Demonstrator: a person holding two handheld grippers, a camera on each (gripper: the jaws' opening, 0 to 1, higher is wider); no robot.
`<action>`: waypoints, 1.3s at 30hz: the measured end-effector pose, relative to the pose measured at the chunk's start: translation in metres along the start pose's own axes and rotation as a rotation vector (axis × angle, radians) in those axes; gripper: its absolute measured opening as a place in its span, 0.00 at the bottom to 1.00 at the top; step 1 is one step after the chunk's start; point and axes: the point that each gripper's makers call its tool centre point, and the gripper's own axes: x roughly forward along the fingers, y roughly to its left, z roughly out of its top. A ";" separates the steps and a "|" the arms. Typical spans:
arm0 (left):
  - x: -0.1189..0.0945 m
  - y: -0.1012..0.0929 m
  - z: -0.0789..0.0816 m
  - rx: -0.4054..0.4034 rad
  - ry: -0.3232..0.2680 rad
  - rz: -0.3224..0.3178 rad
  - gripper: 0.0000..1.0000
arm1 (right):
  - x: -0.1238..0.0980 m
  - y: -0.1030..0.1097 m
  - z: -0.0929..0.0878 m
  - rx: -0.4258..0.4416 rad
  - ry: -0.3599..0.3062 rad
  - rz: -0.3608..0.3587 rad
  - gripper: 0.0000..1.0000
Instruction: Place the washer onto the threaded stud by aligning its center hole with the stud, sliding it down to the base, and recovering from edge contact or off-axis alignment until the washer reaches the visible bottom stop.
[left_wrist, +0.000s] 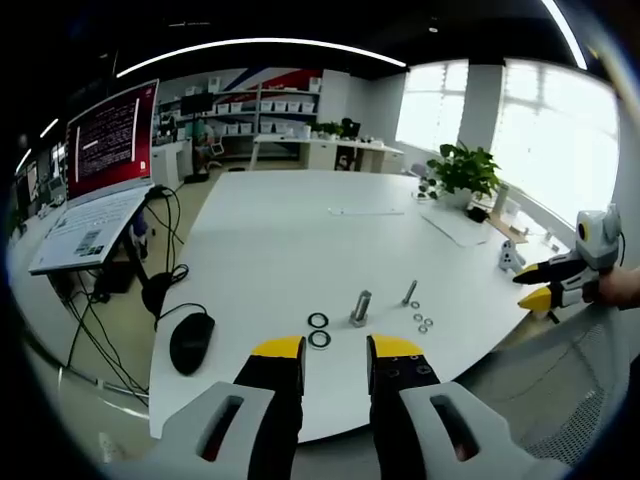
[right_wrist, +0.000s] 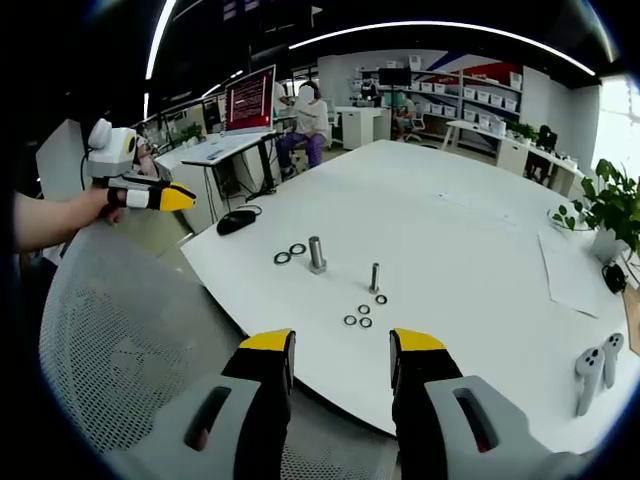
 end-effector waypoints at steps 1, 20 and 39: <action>0.000 0.000 0.000 0.003 0.001 0.002 0.22 | 0.000 0.000 0.000 0.000 0.002 0.000 0.40; 0.001 -0.001 0.000 0.012 0.000 0.007 0.22 | 0.000 -0.002 -0.004 -0.011 0.018 -0.002 0.40; 0.001 -0.003 -0.002 0.031 0.013 0.004 0.22 | 0.000 -0.006 -0.006 -0.005 0.026 -0.019 0.41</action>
